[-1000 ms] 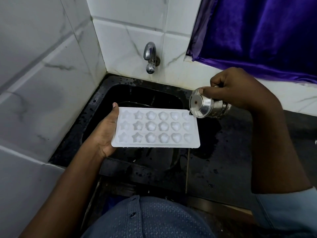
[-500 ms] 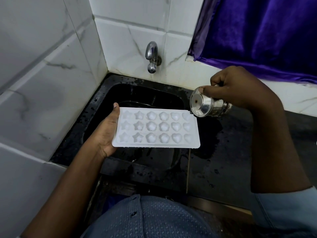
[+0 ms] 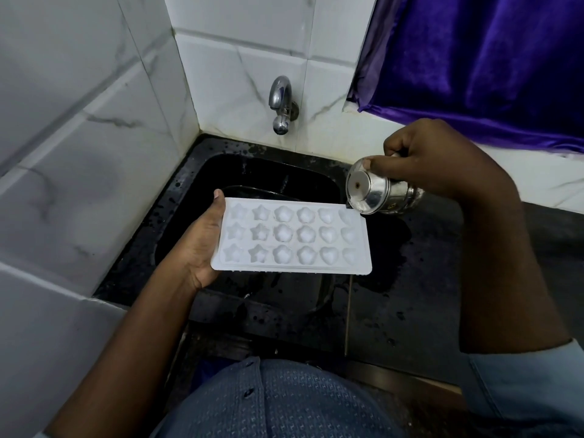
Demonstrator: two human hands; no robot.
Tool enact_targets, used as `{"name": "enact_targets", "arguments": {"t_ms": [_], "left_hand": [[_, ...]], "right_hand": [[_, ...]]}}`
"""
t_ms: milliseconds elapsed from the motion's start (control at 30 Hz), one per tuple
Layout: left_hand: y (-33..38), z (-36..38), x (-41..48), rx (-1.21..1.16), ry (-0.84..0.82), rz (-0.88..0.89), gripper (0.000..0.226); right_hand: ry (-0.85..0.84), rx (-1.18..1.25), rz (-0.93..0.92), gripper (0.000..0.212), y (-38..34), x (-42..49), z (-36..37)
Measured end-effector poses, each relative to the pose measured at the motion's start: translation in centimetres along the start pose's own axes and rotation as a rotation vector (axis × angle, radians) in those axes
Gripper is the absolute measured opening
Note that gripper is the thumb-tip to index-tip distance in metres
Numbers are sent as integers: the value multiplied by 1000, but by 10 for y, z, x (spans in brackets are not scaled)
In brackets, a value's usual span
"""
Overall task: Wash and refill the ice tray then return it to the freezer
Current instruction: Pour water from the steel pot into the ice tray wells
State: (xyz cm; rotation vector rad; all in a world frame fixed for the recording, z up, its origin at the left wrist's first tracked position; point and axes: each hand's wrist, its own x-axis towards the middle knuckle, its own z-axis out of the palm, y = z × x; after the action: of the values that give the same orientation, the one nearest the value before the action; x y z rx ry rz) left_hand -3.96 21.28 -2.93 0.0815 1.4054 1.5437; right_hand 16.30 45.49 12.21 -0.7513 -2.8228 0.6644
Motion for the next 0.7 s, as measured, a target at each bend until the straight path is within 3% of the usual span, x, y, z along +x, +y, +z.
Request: {"name": "enact_targets", "arguments": {"t_ms": [700], "left_hand": [[-1,1,-4,1,-16,-4,77]], "right_hand": [[-7,-28,-72,57,-11,9,0]]}}
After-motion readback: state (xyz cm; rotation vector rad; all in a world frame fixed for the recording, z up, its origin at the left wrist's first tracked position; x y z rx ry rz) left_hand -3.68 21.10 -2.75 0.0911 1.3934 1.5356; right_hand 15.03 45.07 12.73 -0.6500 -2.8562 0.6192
